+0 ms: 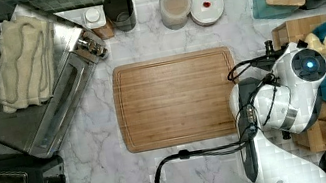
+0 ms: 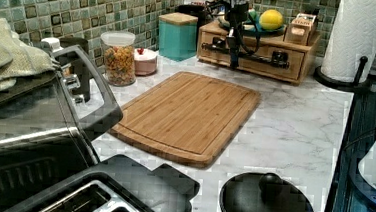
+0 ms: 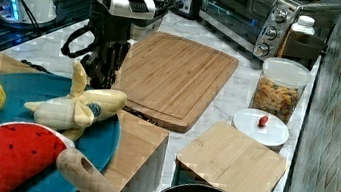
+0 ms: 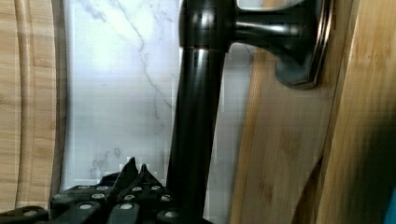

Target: Close the drawer.

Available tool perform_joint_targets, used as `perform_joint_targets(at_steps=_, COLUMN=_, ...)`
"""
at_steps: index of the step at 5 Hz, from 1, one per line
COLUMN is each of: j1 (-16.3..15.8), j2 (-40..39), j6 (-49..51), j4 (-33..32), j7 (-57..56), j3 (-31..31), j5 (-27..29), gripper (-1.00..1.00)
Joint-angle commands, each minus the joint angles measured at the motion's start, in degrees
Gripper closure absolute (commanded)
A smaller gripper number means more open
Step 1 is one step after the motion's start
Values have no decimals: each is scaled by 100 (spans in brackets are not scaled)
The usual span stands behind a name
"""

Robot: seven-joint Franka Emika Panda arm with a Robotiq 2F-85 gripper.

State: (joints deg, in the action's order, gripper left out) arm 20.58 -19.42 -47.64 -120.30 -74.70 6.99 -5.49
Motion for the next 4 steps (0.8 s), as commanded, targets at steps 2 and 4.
perform_joint_targets(at_steps=2, j1=585, j2=142, j6=-248, j4=1155, j7=-337, j3=552, j5=-153, gripper=100)
perform_joint_targets(at_steps=4, j1=583, j2=141, j6=-246, j4=1155, j7=-336, j3=554, j5=-152, gripper=100)
